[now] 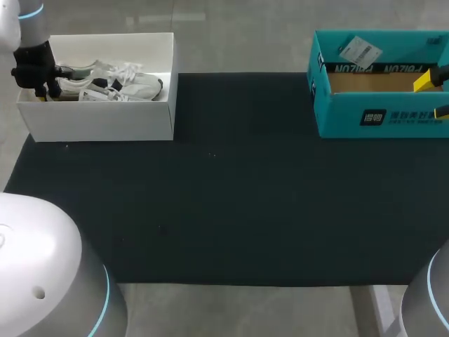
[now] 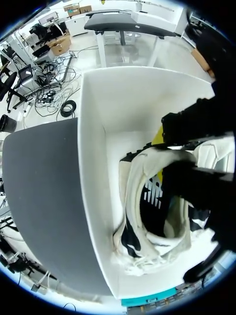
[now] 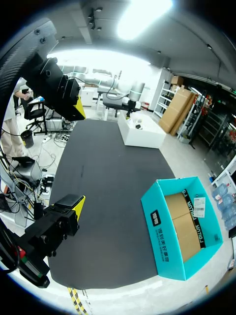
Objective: Take the shoe out of the shoebox, open the shoe tongue, remove and reinsert the insole, then place the shoe into the shoebox
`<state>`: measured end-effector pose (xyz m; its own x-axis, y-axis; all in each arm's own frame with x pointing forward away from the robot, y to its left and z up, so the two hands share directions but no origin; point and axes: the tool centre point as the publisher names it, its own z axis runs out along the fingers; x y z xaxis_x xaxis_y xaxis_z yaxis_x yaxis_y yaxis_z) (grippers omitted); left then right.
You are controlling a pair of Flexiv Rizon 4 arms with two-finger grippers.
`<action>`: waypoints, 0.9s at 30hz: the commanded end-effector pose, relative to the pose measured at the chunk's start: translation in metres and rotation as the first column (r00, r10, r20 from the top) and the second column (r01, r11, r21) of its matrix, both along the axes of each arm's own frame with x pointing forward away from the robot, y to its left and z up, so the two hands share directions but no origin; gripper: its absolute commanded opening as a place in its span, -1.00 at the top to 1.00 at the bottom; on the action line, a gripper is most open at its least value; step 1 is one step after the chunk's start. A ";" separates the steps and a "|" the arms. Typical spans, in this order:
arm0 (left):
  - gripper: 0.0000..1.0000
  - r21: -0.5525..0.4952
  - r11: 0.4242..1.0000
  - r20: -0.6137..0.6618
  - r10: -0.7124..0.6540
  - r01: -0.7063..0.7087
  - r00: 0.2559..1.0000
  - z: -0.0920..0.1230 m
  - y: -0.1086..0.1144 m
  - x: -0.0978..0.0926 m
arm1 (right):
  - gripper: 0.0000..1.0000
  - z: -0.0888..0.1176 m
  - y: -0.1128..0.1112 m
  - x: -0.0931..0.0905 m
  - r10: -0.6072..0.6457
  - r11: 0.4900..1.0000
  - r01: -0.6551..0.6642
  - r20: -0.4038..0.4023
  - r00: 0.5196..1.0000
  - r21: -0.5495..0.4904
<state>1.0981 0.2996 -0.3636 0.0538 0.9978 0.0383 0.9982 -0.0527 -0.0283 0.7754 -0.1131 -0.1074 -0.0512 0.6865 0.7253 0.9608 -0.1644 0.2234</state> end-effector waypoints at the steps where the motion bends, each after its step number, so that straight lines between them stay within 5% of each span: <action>1: 1.00 -0.003 1.000 -0.004 -0.005 0.005 1.000 0.021 0.000 -0.001 | -1.00 0.000 0.000 0.000 -0.002 1.000 0.002 -0.001 1.000 -0.003; 11: 1.00 -0.037 0.999 0.033 0.013 -0.012 0.999 0.079 -0.002 -0.006 | -1.00 0.000 0.000 0.000 -0.002 1.000 0.002 -0.001 1.000 -0.003; 27: 1.00 0.014 1.000 0.033 0.024 -0.024 0.999 0.204 0.005 -0.019 | -1.00 0.000 0.000 0.000 -0.002 1.000 0.002 -0.001 1.000 -0.003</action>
